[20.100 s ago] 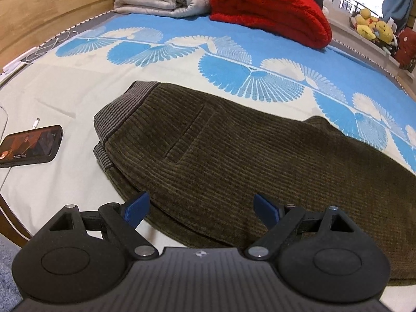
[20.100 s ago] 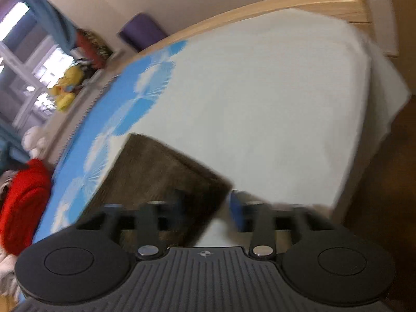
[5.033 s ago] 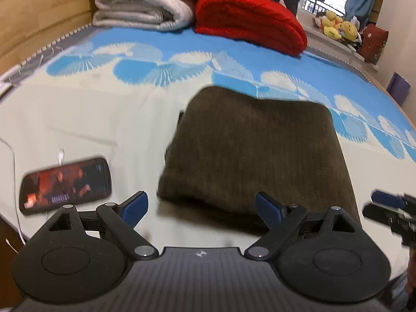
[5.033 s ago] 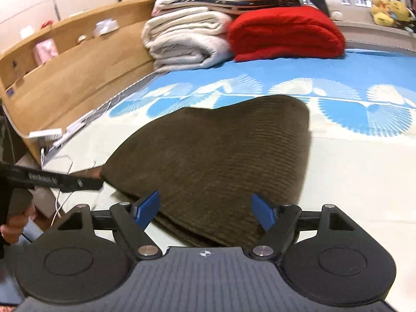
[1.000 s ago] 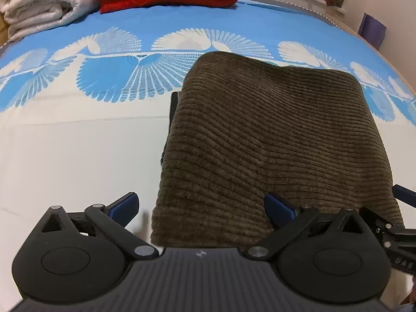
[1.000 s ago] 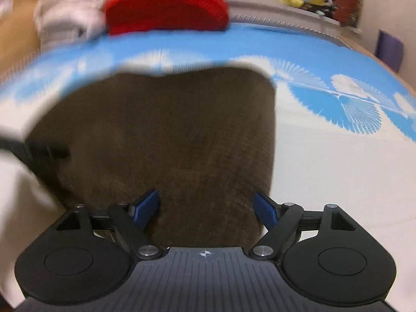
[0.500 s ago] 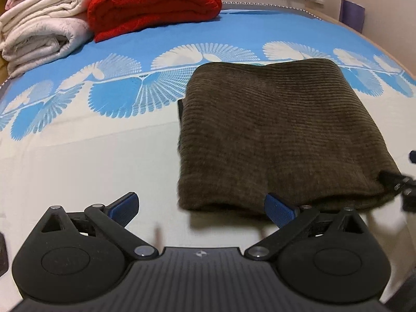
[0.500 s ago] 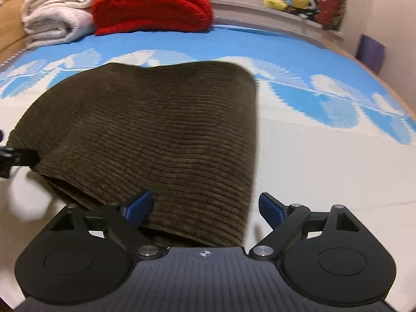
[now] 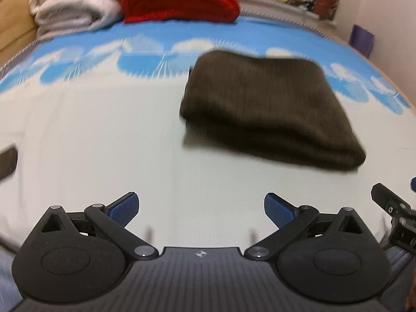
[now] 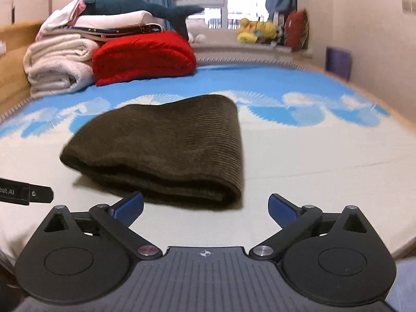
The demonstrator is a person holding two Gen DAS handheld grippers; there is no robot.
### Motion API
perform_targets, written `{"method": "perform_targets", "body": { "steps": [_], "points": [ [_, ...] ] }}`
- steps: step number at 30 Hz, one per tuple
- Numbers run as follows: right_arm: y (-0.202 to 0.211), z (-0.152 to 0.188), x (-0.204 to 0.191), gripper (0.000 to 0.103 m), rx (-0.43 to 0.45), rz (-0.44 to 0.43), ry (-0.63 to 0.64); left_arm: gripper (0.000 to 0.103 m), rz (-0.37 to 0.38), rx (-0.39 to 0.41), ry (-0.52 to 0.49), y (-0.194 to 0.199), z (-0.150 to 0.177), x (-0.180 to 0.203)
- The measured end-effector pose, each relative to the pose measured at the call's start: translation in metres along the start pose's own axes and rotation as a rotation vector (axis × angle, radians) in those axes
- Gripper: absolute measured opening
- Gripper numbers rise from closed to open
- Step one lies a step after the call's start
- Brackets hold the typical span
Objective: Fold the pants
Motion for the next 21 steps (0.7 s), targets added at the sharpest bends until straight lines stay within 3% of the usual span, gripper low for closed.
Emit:
{"method": "perform_targets", "body": {
  "steps": [3,7,15,21],
  "points": [
    [0.008,0.016,-0.016,0.102,0.006,-0.011,0.076,0.103,-0.027,-0.042,-0.05,-0.008,0.015,0.005],
    [0.009,0.026,-0.032,0.102,-0.009,-0.069,0.137,0.103,-0.038,0.004,-0.094,-0.003,0.018,0.011],
    [0.009,0.027,-0.031,0.102,-0.023,-0.05,0.093,0.103,-0.009,-0.015,-0.088,-0.005,0.023,0.015],
    [0.01,0.03,-0.038,0.102,-0.004,-0.043,0.144,0.103,-0.002,-0.014,-0.098,-0.007,0.022,0.019]
  ]
}}
Point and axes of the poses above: each gripper's, at about its wrist camera, not at the fingertips, and y roughly against the way its jaws point, x to its right, z to its underside, the point moved 5 cm from there along -y, roughly the way its jaws point, and after that the axes turned 5 degrees about y, right-handed, at the moved point
